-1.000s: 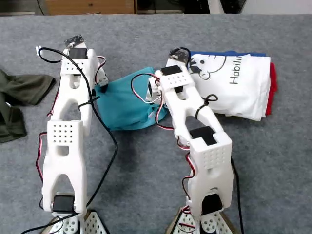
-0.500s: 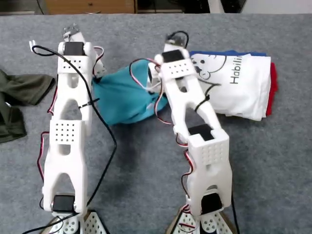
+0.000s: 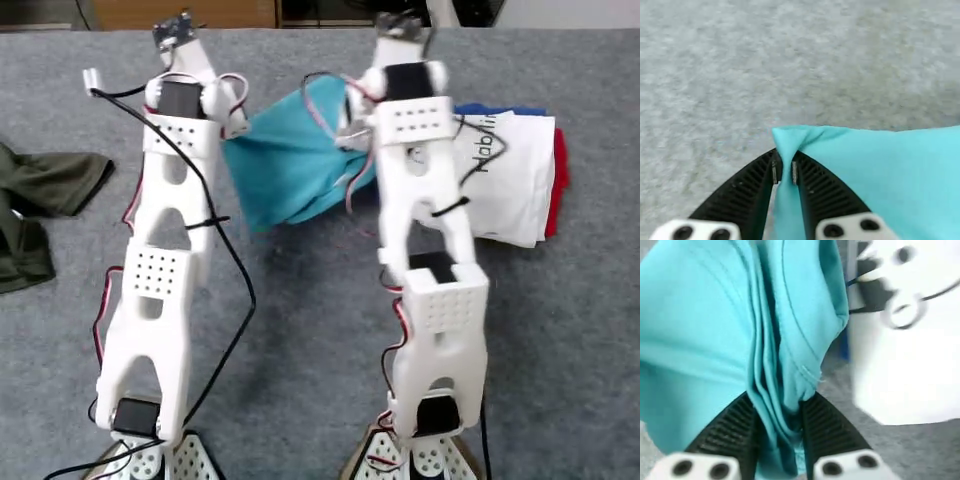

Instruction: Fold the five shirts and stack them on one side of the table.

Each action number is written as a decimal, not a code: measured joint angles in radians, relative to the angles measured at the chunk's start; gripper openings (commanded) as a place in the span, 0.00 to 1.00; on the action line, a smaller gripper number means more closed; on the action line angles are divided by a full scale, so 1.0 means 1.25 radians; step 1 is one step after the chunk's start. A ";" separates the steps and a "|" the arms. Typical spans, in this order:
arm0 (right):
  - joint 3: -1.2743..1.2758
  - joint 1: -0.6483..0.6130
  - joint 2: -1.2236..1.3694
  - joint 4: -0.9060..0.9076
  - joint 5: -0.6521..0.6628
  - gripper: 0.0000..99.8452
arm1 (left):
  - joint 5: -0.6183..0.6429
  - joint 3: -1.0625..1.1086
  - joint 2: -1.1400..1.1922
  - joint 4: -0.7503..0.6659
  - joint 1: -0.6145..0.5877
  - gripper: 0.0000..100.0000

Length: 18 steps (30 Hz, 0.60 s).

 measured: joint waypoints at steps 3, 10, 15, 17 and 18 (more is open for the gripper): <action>-0.049 0.059 0.000 0.010 0.018 0.00 | 0.000 0.000 -0.020 -0.052 0.047 0.02; -0.066 0.216 0.000 0.010 0.037 0.00 | 0.000 0.002 -0.029 -0.237 0.167 0.02; -0.066 0.320 0.000 0.010 0.037 0.00 | 0.006 0.065 -0.027 -0.405 0.238 0.02; -0.066 0.358 0.000 0.010 0.037 0.00 | 0.033 0.091 -0.027 -0.459 0.258 0.02; -0.066 0.376 0.000 0.010 0.037 0.00 | 0.045 0.107 -0.027 -0.484 0.268 0.02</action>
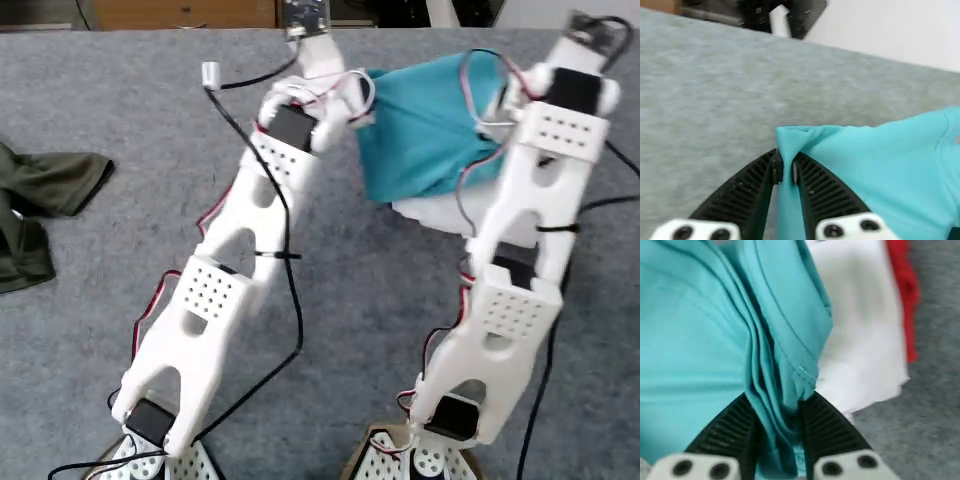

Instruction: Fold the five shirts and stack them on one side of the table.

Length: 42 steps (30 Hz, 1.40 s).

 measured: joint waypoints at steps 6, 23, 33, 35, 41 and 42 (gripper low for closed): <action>0.000 0.077 0.000 0.000 0.000 0.00 | 0.021 0.095 0.000 -0.114 0.045 0.02; 0.054 0.107 0.000 0.000 0.036 0.41 | 0.092 0.108 0.000 -0.131 0.065 0.12; 0.048 0.093 0.000 0.000 0.037 0.36 | 0.096 0.103 0.000 -0.107 0.041 0.12; 0.031 0.087 0.000 0.000 0.037 0.25 | 0.096 0.080 0.000 -0.060 0.017 0.12; -0.048 0.037 0.000 0.000 0.037 0.05 | 0.026 -0.059 0.000 0.152 -0.099 0.12; -0.056 0.023 0.000 0.000 0.037 0.06 | 0.005 -0.081 -0.001 0.196 -0.125 0.12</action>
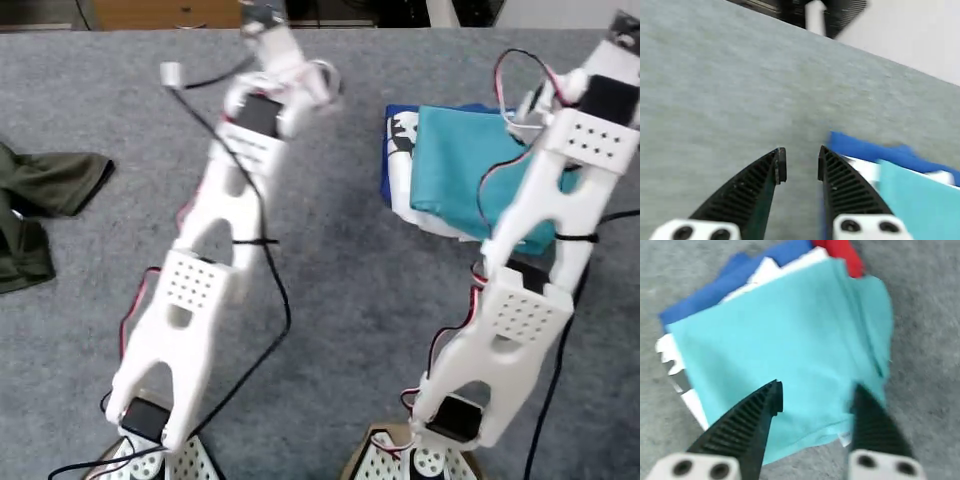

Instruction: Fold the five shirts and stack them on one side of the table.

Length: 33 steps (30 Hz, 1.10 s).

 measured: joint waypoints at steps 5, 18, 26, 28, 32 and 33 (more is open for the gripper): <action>-0.020 -0.081 0.000 0.001 0.000 0.06 | -0.114 -0.020 -0.022 0.178 -0.156 0.12; -0.020 -0.352 0.038 0.002 0.000 0.06 | -0.318 0.037 -0.061 0.352 -0.671 0.13; -0.020 -0.408 0.095 -0.001 0.000 0.06 | -0.320 0.108 0.142 0.312 -0.761 0.11; -0.020 -0.410 0.106 -0.002 0.000 0.06 | -0.319 0.088 0.176 0.307 -0.766 0.04; -0.020 -0.410 0.107 0.001 0.000 0.06 | -0.322 0.005 0.196 0.342 -0.766 0.02; -0.020 -0.410 0.107 0.002 0.000 0.06 | -0.320 -0.007 0.196 0.349 -0.768 0.02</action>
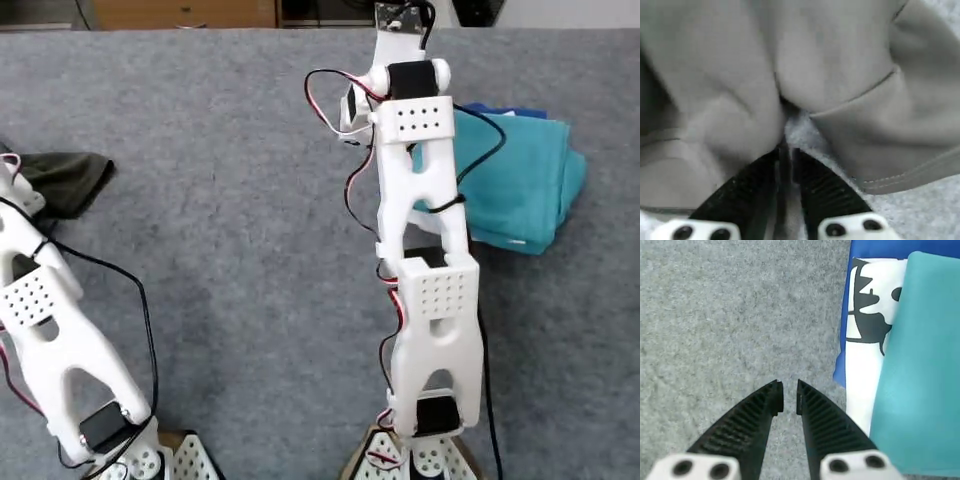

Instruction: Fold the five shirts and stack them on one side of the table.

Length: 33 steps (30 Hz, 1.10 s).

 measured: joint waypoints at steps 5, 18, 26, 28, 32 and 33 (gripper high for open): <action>0.000 -0.001 0.000 0.000 0.000 0.06 | 0.000 -0.011 -0.042 0.004 0.000 0.02; 0.000 -0.002 0.000 0.000 0.000 0.06 | -0.144 0.279 -0.448 0.004 -0.054 0.02; 0.000 -0.028 0.000 0.000 0.000 0.06 | -0.093 0.784 -0.571 -0.176 -0.074 0.17; 0.000 -0.029 0.000 0.000 0.000 0.06 | -0.056 0.833 -0.570 -0.238 -0.082 0.19; 0.000 -0.027 0.000 0.000 0.000 0.06 | -0.038 0.840 -0.524 -0.281 -0.086 0.19; 0.000 -0.027 0.000 0.000 0.000 0.06 | -0.038 0.838 -0.507 -0.284 -0.086 0.19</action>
